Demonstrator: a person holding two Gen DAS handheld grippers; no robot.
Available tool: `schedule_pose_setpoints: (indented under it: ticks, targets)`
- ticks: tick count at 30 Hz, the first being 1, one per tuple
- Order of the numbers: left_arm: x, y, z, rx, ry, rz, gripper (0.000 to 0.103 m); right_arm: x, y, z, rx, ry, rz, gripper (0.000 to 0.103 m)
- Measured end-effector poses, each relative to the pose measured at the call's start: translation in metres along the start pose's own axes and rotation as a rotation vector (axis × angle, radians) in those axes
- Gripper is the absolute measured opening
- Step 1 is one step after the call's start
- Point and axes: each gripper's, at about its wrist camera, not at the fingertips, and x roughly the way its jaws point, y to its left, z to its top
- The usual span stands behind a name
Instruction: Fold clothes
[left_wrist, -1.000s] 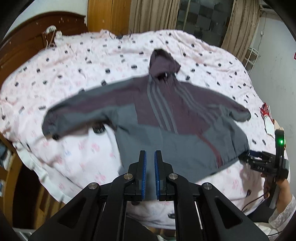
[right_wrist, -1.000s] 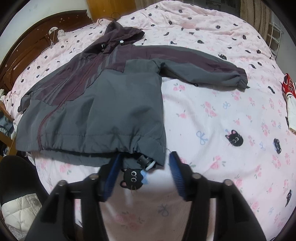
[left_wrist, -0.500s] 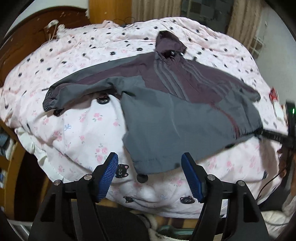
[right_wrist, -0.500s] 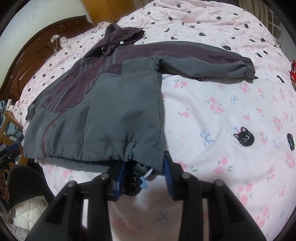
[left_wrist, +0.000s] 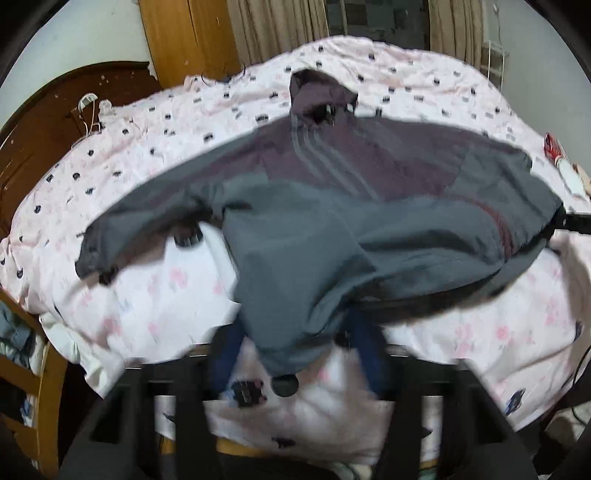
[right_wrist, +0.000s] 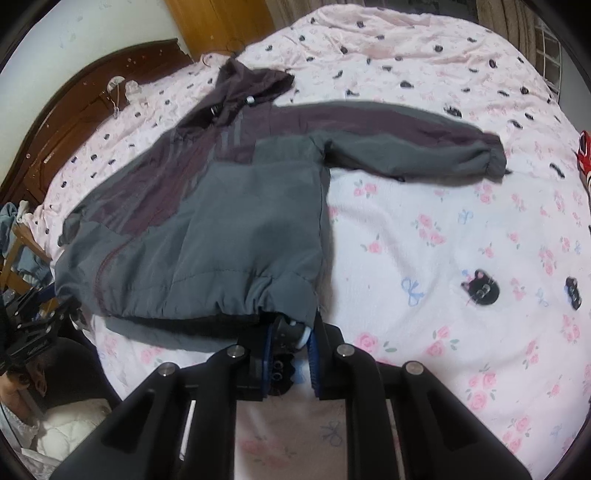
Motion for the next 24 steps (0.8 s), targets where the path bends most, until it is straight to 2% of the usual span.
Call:
schedule_pose_setpoints:
  ticks: [2, 5, 9, 12, 16, 20, 24]
  targets:
    - [-0.007, 0.006, 0.01, -0.024, -0.02, -0.022, 0.012, -0.011, 0.005, 0.006, -0.018, -0.029, -0.004, 0.015]
    - [-0.014, 0.011, 0.022, -0.04, -0.023, -0.039, 0.007, -0.025, 0.012, 0.017, -0.034, -0.068, -0.001, 0.014]
    - [-0.029, 0.016, 0.034, -0.069, -0.004, -0.061, 0.007, -0.048, 0.018, 0.036, -0.036, -0.132, 0.01, 0.014]
    - [-0.042, 0.016, 0.041, -0.055, 0.02, -0.051, 0.007, -0.072, 0.021, 0.049, -0.041, -0.19, 0.02, 0.013]
    - [-0.059, 0.016, 0.049, -0.028, 0.053, -0.032, 0.007, -0.103, 0.026, 0.06, -0.063, -0.238, 0.029, 0.004]
    - [-0.057, 0.01, 0.043, 0.002, 0.126, -0.052, 0.007, -0.114, 0.023, 0.061, -0.082, -0.221, 0.005, 0.004]
    - [-0.029, -0.003, 0.014, 0.04, 0.248, -0.057, 0.008, -0.087, 0.016, 0.042, -0.102, -0.1, -0.038, 0.004]
